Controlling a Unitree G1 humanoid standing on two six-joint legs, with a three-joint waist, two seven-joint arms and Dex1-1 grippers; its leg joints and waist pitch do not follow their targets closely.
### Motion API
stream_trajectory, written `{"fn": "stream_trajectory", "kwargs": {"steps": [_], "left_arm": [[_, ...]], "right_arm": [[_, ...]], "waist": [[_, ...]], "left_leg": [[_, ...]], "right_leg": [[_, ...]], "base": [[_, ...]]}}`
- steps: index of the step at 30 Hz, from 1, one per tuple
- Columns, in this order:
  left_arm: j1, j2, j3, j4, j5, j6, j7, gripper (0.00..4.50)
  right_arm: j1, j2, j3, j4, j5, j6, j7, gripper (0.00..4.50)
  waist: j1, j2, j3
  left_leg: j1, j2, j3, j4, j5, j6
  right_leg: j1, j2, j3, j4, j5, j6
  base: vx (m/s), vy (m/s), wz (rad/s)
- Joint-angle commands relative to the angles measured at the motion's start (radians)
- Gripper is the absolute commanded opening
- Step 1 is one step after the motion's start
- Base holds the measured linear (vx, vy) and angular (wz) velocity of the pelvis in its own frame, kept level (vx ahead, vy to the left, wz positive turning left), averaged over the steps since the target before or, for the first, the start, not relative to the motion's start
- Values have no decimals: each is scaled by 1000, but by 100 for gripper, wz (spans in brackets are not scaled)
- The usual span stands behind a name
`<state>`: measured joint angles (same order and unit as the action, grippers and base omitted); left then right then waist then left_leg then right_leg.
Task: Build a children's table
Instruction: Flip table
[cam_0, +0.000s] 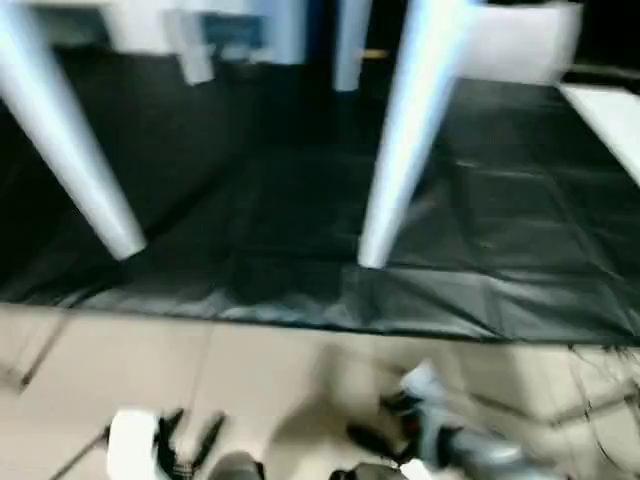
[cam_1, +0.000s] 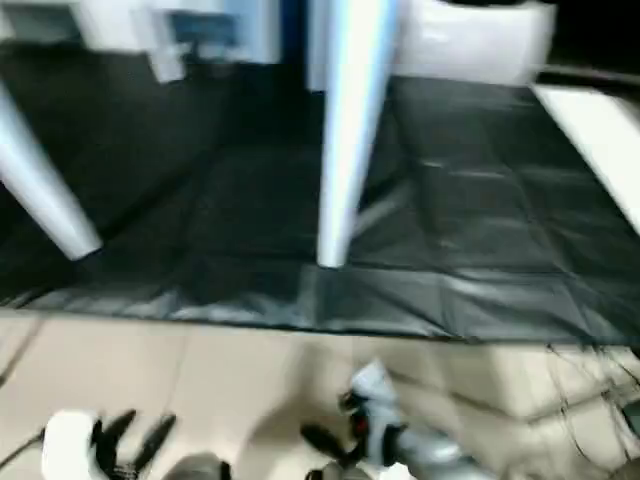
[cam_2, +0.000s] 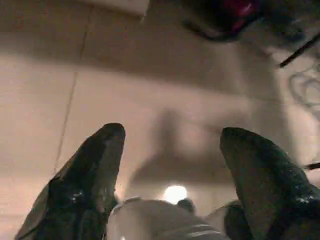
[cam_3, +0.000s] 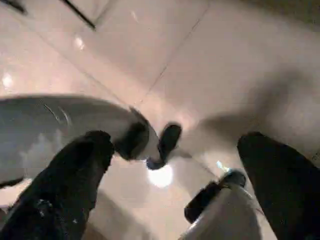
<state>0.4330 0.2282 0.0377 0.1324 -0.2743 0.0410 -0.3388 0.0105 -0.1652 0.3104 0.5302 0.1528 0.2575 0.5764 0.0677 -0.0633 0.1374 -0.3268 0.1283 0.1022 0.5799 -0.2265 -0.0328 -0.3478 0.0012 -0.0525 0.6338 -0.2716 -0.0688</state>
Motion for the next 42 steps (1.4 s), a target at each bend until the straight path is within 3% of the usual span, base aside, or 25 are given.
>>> {"fn": "stream_trajectory", "kwargs": {"steps": [1,2,3,4,5,6,7,8,9,10,12,13,16,19,20,23,27,30,37,42], "left_arm": [[-137,9,-38,188,56,52,45,345],[-182,5,-34,251,55,65,46,345],[-219,-1,-28,301,47,72,42,345],[-252,-10,-17,349,38,77,36,363],[-293,-23,-4,413,31,90,34,363],[-310,-25,-3,439,32,88,34,363],[-358,-33,1,517,37,81,34,363],[-374,-37,4,544,41,81,40,363],[-429,-44,3,647,71,85,74,363],[-463,-45,-1,718,94,97,101,363],[-478,-45,-4,750,105,105,114,363],[-508,-49,-9,825,116,107,127,363],[-531,-63,0,900,107,121,130,363],[-534,-74,7,936,98,135,115,363],[-537,-78,10,958,102,128,115,363],[-537,-87,10,1001,121,111,128,383],[-543,-91,22,1031,122,99,137,425],[-543,-91,22,1031,122,99,137,441],[-543,-91,22,1031,122,99,137,446],[-543,-91,22,1031,122,99,137,446]], "right_arm": [[-53,53,-111,177,33,-30,-150,450],[-72,70,-140,231,48,-39,-181,450],[-87,81,-161,274,58,-42,-206,450],[-100,87,-173,312,59,-47,-223,450],[-114,93,-186,358,57,-63,-237,450],[-119,96,-191,375,58,-67,-245,450],[-131,105,-205,423,62,-80,-266,450],[-137,109,-210,445,59,-88,-278,450],[-157,117,-218,516,46,-111,-340,450],[-167,123,-221,556,37,-128,-381,450],[-171,125,-220,573,32,-137,-399,450],[-191,130,-217,621,7,-137,-418,450],[-215,123,-205,692,-37,-104,-449,450],[-205,104,-218,714,-41,-112,-431,450],[-207,101,-215,726,-46,-117,-425,450],[-206,98,-206,749,-54,-125,-415,450],[-200,97,-211,764,-57,-133,-399,450],[-200,97,-211,764,-57,-133,-399,450],[-200,97,-211,764,-57,-133,-399,450],[-200,97,-211,764,-57,-133,-399,450]], "waist": [[-27,50,-54],[-32,57,-57],[-36,51,-57],[-38,43,-46],[-37,59,-49],[-45,43,-41],[-45,56,-43],[-45,57,-41],[-50,50,-47],[-51,51,-51],[-53,56,-53],[-55,66,-56],[-55,64,-62],[-50,65,-72],[-48,63,-70],[-41,63,-69],[-35,65,-66],[-34,66,-67],[-34,67,-72],[-34,66,-71]], "left_leg": [[22,165,-65,-59,150,203],[15,154,-54,-52,138,201],[4,141,-46,-52,105,189],[-10,135,-36,-65,-21,134],[-13,132,-35,-65,-74,98],[-12,126,-23,-69,-150,50],[-15,116,-16,-66,-186,17],[-15,117,-16,-68,-210,3],[-16,116,-13,-67,-201,1],[-11,113,-11,-65,-194,1],[-12,115,-10,-65,-182,5],[-17,118,-9,-64,-161,12],[-19,117,-3,-59,-124,30],[-23,121,5,-51,-61,75],[-24,122,7,-52,-60,89],[-21,125,9,-55,-98,92],[-18,128,8,-62,-168,62],[-17,131,9,-64,-182,52],[-22,132,13,-65,-141,66],[-21,132,14,-66,-148,67]], "right_leg": [[10,-138,61,-50,166,-171],[6,-158,69,-51,200,-195],[18,-168,71,-60,201,-212],[32,-177,74,-71,130,-238],[40,-181,74,-71,94,-248],[38,-182,80,-85,15,-254],[43,-184,84,-96,-75,-247],[43,-188,87,-102,-151,-234],[44,-187,86,-104,-162,-230],[37,-184,86,-105,-183,-220],[34,-186,87,-103,-172,-219],[33,-185,86,-100,-134,-226],[36,-185,86,-94,-61,-249],[38,-187,81,-83,54,-268],[35,-186,79,-84,67,-268],[33,-188,78,-91,14,-266],[26,-191,81,-106,-150,-235],[24,-192,81,-109,-186,-226],[24,-189,79,-101,-101,-233],[23,-190,79,-105,-119,-232]], "base": [[19,50,-1],[0,0,0],[-25,62,1],[-63,66,1],[-91,96,2],[-62,63,1],[-48,53,-2],[0,0,0],[0,0,0],[0,0,0],[0,0,0],[0,0,0],[0,0,0],[0,0,0],[0,0,0],[0,0,0],[0,0,0],[0,0,0],[0,0,0],[0,0,0]]}}
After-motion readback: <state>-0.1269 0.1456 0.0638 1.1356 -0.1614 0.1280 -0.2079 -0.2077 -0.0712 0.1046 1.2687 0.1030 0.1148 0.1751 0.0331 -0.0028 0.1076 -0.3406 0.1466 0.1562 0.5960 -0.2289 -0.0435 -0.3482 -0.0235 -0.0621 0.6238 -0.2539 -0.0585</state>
